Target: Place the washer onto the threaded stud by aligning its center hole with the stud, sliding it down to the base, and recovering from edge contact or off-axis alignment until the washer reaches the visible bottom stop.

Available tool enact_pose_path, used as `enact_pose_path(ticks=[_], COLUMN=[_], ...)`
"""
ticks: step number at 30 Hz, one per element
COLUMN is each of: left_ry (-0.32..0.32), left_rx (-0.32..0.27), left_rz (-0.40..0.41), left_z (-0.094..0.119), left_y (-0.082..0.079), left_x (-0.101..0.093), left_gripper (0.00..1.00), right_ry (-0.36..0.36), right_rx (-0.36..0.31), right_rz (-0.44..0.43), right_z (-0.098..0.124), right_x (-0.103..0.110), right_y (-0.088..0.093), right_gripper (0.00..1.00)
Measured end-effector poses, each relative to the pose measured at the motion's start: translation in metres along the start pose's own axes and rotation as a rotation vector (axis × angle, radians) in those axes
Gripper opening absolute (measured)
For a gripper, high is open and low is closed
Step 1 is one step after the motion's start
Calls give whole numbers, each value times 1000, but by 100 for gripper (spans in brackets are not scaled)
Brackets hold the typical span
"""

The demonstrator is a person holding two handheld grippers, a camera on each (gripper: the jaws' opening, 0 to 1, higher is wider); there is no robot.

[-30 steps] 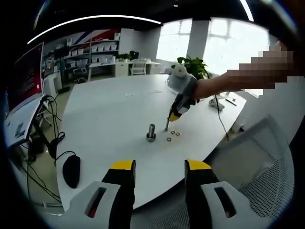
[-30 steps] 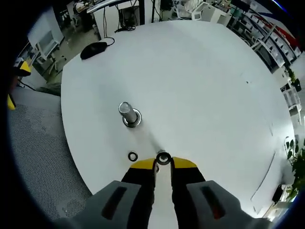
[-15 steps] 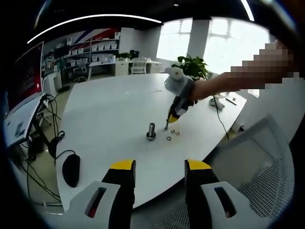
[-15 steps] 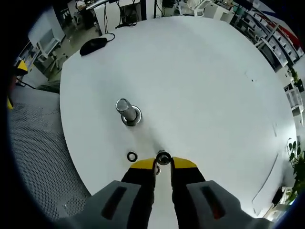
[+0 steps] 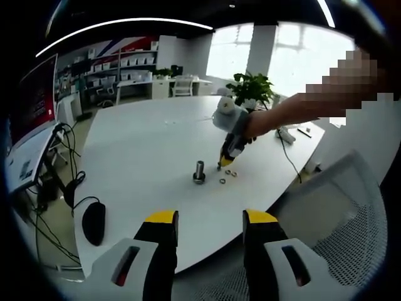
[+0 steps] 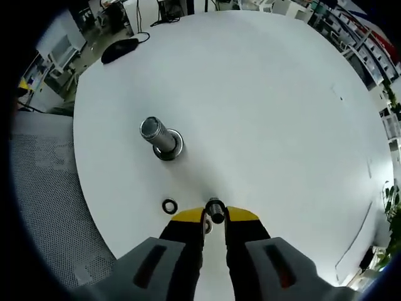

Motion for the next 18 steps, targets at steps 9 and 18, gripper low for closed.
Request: enact_pose_path(ticks=[9,18], left_ry=[-2,-2], left_rx=[4,7], left_rz=[3,1], left_z=[0,-2], left_y=[0,1], left_x=[1,2], left_gripper=[39,39], right_ry=[-1,4], right_rx=[6,-6], right_rz=[-33,-49], right_z=[-4,-8], right_x=[10,7], right_y=[6,9], right_gripper=[14,16])
Point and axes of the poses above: the point that each gripper's makers call its tool centre point, and the gripper's own axes: z roughly backward along the fingers, x roughly to its left, y roughly out of its underside, the point moved 8 cm from there along z, roughly backward along the fingers, and after that the axes turned 2 degrees about -y, right-handed, at the moved point
